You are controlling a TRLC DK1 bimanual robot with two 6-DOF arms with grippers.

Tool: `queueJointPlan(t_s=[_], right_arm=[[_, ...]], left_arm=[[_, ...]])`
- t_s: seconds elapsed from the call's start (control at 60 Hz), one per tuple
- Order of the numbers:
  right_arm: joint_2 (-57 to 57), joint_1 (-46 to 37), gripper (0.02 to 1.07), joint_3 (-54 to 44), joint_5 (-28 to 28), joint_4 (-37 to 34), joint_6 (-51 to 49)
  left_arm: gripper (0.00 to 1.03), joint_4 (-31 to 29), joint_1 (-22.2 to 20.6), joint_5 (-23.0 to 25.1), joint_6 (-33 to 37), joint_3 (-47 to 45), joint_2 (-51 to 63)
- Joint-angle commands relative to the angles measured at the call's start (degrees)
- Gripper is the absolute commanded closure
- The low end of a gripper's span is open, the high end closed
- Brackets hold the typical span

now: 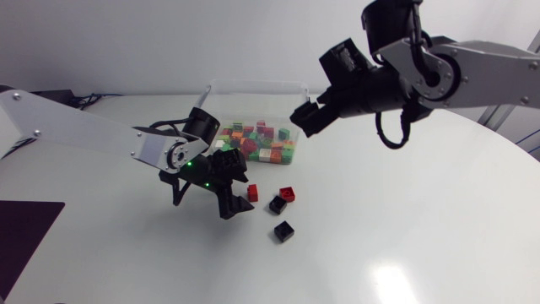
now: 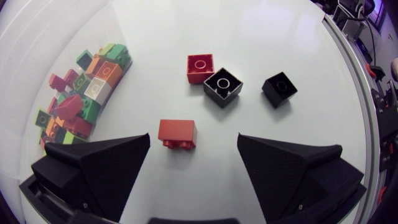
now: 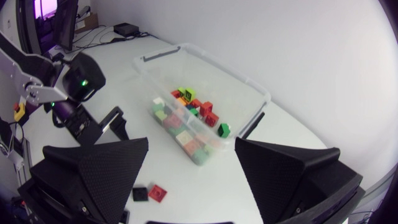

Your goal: Place the duplo bricks in the container

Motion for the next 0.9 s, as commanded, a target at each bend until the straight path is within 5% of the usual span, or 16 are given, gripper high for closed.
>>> queueJointPlan(t_s=[0.0, 0.25, 0.5, 0.65, 0.883], right_arm=[[-2.7, -0.7, 0.06, -4.9, -1.3, 0.3, -1.0], [-5.0, -0.5, 0.06, -12.8, -3.0, 0.2, -1.6], [-2.7, 0.4, 0.07, -16.8, -3.8, 0.6, -2.2], [3.1, 1.0, 0.07, -15.8, -3.5, 0.1, -0.5], [11.7, 4.4, 0.12, -8.3, 4.4, -4.8, 6.8]], left_arm=[[0.07, 0.3, -0.1, -0.1, 1.6, 3.1, 3.2], [0.15, -1.4, 0.2, -0.5, 2.2, 8.2, 8.3], [0.57, -4.8, 0.3, -1.1, 4.0, 11.6, 12.0], [0.61, -11.3, -0.4, -1.5, 4.0, 15.0, 13.5], [0.62, -11.7, 1.4, -1.3, 3.9, 12.4, 8.1]])
